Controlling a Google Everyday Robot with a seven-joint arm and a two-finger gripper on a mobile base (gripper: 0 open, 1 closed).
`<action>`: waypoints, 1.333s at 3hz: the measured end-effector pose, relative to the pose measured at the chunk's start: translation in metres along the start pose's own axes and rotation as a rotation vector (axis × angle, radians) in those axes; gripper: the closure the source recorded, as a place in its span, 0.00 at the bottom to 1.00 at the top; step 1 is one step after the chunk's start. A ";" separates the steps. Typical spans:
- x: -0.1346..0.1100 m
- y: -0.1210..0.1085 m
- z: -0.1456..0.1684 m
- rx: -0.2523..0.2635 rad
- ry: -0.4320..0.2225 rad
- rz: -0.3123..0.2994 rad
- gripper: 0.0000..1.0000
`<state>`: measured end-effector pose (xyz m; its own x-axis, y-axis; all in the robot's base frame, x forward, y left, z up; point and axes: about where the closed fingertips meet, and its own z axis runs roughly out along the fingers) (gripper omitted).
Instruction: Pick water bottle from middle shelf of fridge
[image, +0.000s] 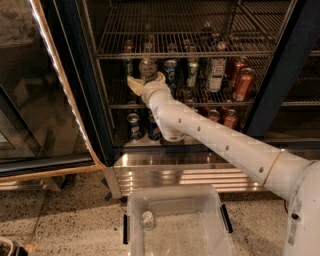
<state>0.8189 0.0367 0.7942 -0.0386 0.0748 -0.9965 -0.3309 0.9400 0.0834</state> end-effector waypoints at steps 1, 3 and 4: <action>0.005 -0.005 0.002 0.017 0.005 0.004 0.22; 0.005 -0.017 0.009 0.057 0.000 0.000 0.22; 0.003 -0.021 0.013 0.078 0.001 -0.008 0.20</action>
Offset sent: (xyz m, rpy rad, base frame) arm 0.0134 -0.0173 -0.0121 0.0006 0.0145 -0.0681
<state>0.8380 0.0220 0.7893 -0.0370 0.0666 -0.9971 -0.2571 0.9635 0.0739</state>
